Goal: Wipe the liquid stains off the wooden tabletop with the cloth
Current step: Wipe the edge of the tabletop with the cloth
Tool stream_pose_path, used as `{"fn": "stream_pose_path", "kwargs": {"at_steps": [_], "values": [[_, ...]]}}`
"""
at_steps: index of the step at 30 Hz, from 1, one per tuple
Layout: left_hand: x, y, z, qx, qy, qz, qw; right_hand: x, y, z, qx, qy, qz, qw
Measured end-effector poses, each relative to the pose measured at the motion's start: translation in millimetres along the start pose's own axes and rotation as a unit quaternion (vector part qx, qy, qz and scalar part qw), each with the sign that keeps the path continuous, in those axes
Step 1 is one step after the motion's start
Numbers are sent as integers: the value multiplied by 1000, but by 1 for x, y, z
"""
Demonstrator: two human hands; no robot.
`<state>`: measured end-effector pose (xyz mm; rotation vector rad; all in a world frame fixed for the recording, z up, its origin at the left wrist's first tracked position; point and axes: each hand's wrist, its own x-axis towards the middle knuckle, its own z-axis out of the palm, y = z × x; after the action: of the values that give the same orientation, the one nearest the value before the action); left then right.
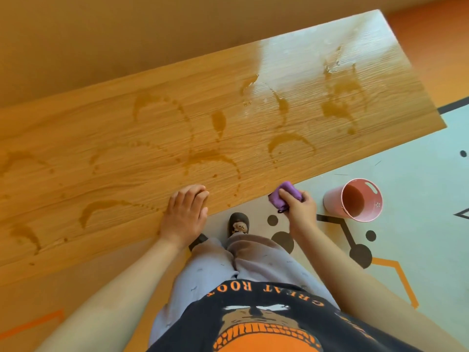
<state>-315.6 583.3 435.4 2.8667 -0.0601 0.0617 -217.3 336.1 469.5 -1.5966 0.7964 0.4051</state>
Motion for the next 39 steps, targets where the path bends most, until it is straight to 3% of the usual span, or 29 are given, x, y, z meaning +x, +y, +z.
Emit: {"fn": "stream_pose_path", "kwargs": {"at_steps": [10, 14, 19, 24, 29, 39], "values": [[3, -3, 0, -5, -33, 2, 999, 0, 3, 13, 27, 97, -12, 995], [-3, -12, -17, -115, -25, 17, 993, -38, 28, 52, 29, 76, -14, 997], [-61, -60, -51, -146, 24, 30, 988, -96, 66, 115, 84, 59, 18, 995], [-109, -124, -56, -116, 11, 6, 993, -134, 94, 152, 65, 30, 9, 997], [-116, -143, -46, -36, -22, 44, 998, -161, 100, 171, 6, -32, 7, 999], [-117, -141, -38, 32, -28, 51, 998, -95, 51, 100, -29, 68, -59, 995]]}}
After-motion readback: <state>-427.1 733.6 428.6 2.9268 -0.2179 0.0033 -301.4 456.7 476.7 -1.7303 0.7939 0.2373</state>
